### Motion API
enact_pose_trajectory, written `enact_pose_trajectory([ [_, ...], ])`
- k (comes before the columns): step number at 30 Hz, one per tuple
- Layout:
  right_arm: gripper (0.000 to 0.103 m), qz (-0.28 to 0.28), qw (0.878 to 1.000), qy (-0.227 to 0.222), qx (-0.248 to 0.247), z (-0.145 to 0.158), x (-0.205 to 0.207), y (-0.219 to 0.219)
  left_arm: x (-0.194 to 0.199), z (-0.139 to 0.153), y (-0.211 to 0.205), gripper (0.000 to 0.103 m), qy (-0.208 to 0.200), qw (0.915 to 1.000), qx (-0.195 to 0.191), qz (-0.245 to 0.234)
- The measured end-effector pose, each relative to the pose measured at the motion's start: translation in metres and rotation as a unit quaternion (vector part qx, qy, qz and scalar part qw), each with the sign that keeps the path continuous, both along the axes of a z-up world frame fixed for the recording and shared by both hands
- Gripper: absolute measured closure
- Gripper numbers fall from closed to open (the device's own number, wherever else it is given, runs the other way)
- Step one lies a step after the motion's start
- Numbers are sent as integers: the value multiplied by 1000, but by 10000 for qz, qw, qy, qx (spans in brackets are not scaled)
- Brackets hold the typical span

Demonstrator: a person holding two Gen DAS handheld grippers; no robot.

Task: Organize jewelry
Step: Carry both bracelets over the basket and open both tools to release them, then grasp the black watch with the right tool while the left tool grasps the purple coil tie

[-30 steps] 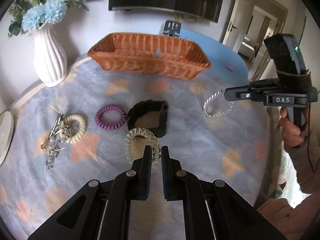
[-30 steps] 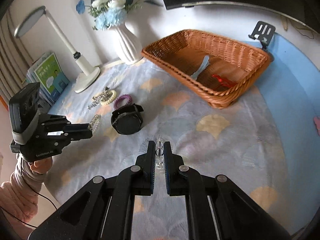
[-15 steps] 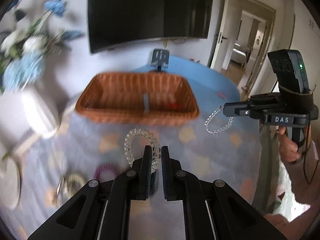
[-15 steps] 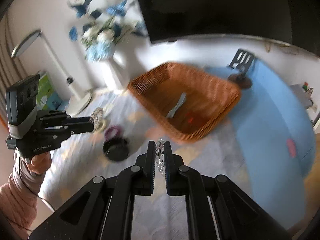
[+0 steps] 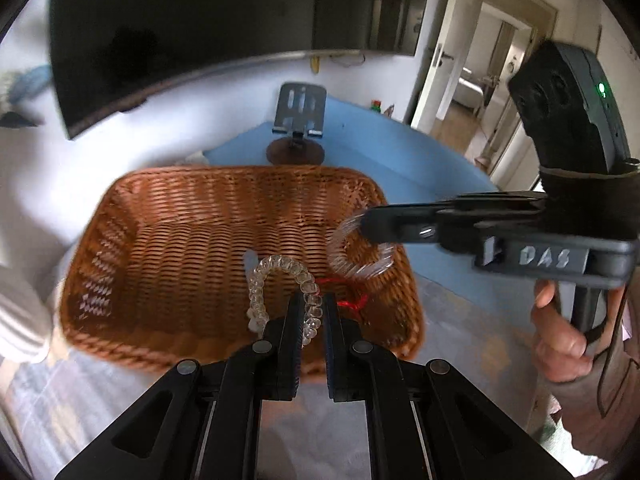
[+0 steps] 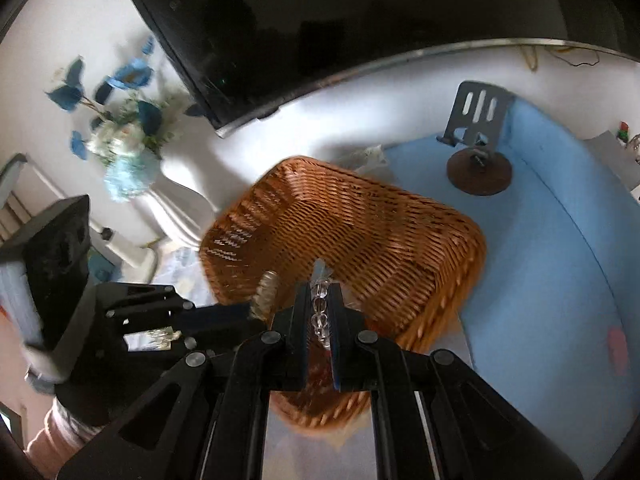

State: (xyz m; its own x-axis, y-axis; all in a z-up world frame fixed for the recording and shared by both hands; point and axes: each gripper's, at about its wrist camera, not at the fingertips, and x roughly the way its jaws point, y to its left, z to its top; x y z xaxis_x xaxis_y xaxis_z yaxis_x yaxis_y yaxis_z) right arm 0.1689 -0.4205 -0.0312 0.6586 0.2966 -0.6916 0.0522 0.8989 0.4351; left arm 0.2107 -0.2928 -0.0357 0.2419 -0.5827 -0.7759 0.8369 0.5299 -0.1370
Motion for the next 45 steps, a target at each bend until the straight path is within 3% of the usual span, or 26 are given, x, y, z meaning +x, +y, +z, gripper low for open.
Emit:
enact_pose_trajectory([
  [5,94,-209,9981,315,-479,-21,23,-1,7,-22,-19,94,163,9998,110,-103],
  [12,90,-309,9966,452,-613,-27,21,-8,7,-40,-35,93,341,9985,345,-241],
  [14,78,-383,9961,447,-651,-23,17,-11,6,-39,-34,85,490,9978,349,-284],
  [16,68,-441,9963,383,-629,-16,11,-13,4,-34,-30,67,496,9980,294,-265],
  [18,68,-428,9969,295,-591,-8,5,-12,2,-25,-22,62,421,9986,211,-229],
  [26,68,-211,9958,65,-888,24,-25,17,-10,27,43,60,191,9991,-347,115],
  [34,67,232,9936,-87,-1105,41,-66,73,-39,55,145,56,-152,9944,-658,810],
  [38,67,457,9924,-4,-1146,33,-76,101,-51,53,189,56,-191,9909,-757,1096],
  [45,67,818,9904,311,-1065,4,-81,139,-67,19,231,56,-24,9873,-693,1427],
])
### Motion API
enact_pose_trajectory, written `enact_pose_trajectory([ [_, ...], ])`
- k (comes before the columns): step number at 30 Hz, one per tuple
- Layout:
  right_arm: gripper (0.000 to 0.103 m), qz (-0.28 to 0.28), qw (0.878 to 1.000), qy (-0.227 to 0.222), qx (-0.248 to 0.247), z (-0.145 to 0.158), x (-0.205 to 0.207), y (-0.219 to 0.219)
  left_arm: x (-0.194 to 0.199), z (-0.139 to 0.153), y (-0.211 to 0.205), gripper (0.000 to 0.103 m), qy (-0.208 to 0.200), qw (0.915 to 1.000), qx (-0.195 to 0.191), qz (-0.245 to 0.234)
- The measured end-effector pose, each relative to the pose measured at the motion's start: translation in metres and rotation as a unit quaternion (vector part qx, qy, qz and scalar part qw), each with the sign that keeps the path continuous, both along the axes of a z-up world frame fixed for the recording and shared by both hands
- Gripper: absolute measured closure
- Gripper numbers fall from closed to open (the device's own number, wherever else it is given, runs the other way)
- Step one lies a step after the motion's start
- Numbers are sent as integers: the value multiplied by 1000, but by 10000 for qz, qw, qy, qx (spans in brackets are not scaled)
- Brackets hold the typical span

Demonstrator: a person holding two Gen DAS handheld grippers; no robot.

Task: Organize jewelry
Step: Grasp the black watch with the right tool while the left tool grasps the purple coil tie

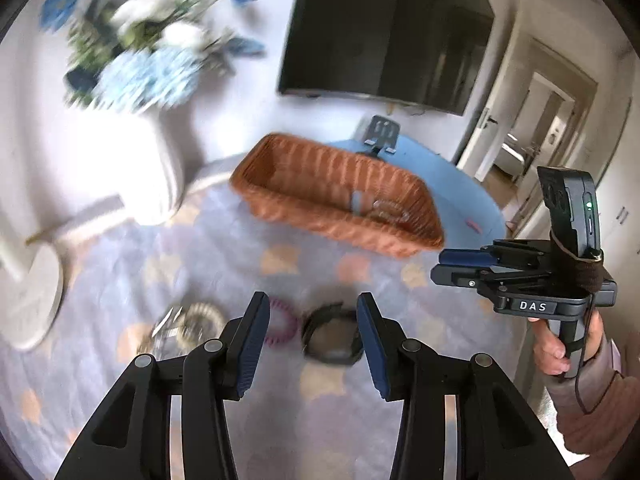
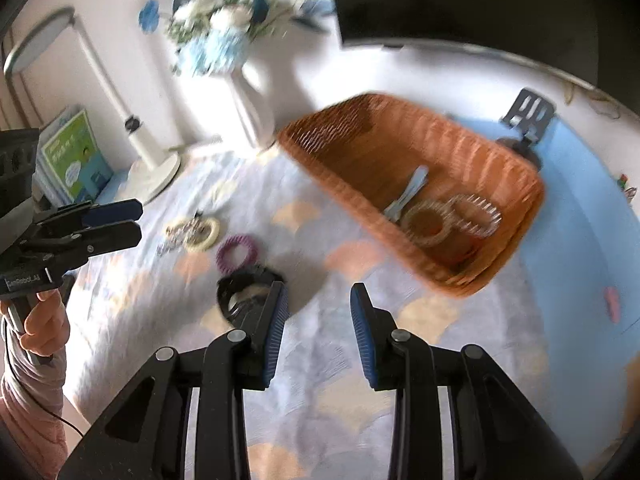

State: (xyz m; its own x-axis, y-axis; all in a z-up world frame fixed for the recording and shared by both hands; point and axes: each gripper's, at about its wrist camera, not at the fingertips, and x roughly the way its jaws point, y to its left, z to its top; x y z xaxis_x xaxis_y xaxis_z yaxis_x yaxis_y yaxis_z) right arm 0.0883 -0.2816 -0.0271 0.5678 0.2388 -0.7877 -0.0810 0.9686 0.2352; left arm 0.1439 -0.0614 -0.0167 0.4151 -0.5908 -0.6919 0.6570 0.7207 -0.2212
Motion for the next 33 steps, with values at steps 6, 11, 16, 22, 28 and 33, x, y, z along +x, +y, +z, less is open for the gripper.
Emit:
enact_pose_trajectory([
  [6,67,203,9996,167,60,-14,15,20,7,-40,21,57,680,9974,-50,242],
  [11,67,469,9983,249,-238,-25,43,35,17,-67,20,64,1093,9930,-2,444],
  [16,67,968,9934,601,-90,-46,67,49,24,-84,16,70,1468,9884,-49,393],
  [22,68,1577,9819,1006,-299,-66,89,72,40,-93,12,70,1741,9835,-209,445],
  [28,70,1725,9747,1391,-305,-74,101,76,51,-99,12,70,1871,9801,-208,632],
  [33,73,1290,9750,1792,263,-77,97,55,55,-97,8,70,1818,9808,-203,671],
])
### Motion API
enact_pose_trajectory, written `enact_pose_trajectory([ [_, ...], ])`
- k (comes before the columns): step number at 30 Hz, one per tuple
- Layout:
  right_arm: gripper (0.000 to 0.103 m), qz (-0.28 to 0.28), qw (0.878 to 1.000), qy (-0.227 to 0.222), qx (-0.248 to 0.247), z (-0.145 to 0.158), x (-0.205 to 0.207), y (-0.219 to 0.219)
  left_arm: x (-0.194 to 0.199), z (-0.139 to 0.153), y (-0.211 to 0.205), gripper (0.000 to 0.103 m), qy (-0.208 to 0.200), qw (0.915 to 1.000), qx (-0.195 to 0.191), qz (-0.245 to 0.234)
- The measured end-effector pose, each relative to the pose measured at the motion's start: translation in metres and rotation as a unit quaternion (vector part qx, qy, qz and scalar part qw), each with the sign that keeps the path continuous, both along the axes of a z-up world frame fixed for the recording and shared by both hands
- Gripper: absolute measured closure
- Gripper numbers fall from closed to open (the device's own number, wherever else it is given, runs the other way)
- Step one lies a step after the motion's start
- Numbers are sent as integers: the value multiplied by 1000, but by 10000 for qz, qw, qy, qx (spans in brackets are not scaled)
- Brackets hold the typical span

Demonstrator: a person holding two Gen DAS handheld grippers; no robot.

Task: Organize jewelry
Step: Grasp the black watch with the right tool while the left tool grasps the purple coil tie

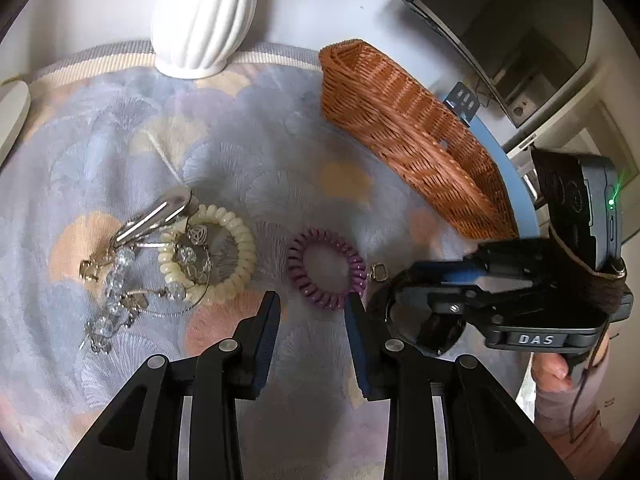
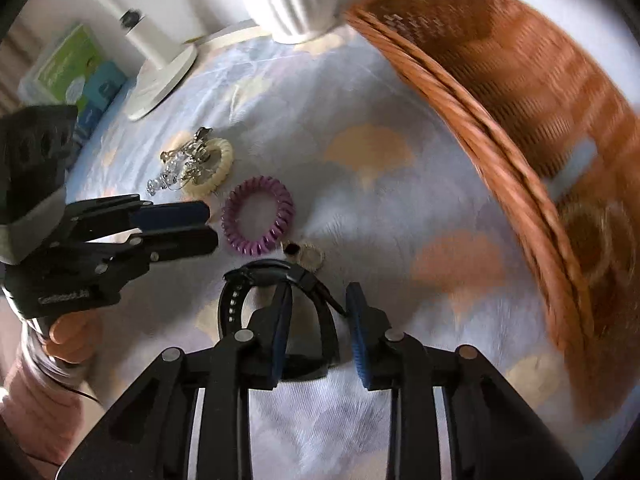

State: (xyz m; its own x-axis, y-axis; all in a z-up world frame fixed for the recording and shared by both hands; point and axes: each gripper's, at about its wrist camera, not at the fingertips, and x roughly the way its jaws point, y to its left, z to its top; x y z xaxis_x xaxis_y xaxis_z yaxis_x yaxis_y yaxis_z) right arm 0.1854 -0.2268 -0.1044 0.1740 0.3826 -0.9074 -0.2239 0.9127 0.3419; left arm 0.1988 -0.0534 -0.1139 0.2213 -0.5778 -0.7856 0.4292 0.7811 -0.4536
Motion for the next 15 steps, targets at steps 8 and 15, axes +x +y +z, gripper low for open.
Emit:
enact_pose_trajectory([
  [8,73,-140,9999,96,-28,4,-18,-2,9,2,-22,68,-182,9991,374,76],
  [15,73,-152,9998,-43,-89,0,1,-7,12,3,-41,68,-508,9959,753,-6],
])
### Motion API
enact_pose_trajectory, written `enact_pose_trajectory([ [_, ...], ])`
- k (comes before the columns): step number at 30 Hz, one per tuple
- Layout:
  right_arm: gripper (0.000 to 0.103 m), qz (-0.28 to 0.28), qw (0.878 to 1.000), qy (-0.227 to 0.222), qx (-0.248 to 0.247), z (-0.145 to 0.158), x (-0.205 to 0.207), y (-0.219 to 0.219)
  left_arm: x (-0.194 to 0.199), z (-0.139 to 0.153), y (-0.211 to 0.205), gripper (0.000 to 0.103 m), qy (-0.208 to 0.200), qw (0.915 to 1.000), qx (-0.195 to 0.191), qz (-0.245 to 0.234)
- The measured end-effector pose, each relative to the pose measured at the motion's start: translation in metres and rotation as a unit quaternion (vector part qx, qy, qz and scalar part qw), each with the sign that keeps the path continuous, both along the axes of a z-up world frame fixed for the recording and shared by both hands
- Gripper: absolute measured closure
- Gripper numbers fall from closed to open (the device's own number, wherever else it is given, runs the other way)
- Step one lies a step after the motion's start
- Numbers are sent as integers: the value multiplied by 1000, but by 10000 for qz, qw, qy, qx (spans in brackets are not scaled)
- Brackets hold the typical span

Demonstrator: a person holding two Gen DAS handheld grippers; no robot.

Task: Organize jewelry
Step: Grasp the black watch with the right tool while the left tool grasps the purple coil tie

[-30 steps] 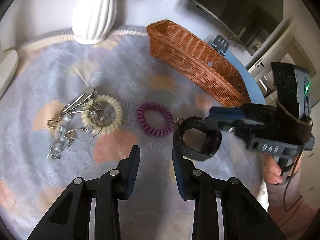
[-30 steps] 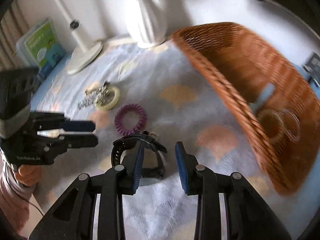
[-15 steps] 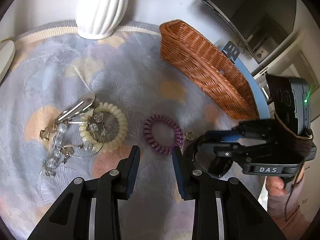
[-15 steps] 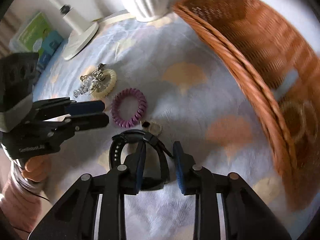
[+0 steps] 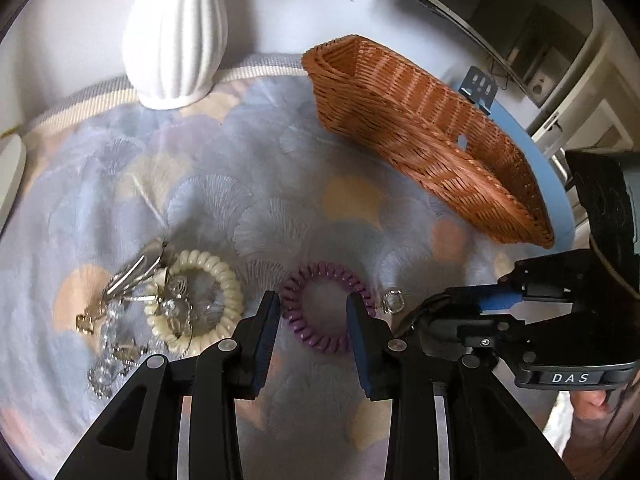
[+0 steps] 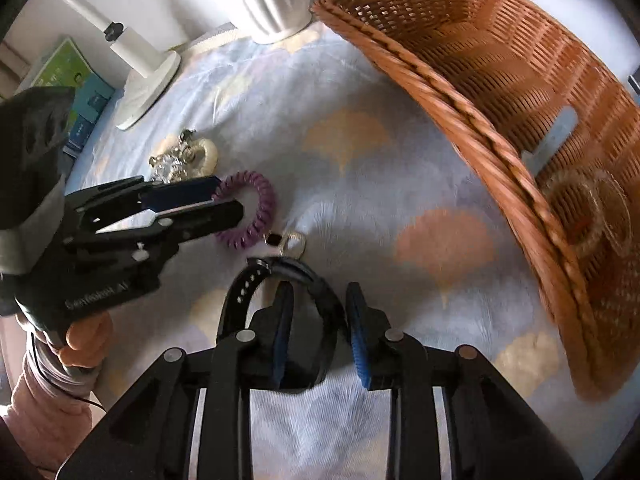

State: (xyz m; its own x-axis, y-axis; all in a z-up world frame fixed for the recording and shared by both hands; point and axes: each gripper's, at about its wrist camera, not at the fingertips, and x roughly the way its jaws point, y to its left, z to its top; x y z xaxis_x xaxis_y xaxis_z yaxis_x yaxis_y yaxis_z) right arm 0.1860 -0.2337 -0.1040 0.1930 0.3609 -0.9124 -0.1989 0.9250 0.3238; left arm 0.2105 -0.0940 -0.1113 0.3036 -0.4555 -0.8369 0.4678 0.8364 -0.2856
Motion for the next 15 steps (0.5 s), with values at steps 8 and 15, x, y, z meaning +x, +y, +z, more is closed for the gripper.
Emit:
enact_pose_trajectory([
  [8,90,308,9948,-608,-763,4,-19,19,-15,0,-22,92,-729,9946,714,-184],
  [15,90,23,9967,-717,-370,25,-42,-9,-18,23,-10,92,-672,9974,56,-257],
])
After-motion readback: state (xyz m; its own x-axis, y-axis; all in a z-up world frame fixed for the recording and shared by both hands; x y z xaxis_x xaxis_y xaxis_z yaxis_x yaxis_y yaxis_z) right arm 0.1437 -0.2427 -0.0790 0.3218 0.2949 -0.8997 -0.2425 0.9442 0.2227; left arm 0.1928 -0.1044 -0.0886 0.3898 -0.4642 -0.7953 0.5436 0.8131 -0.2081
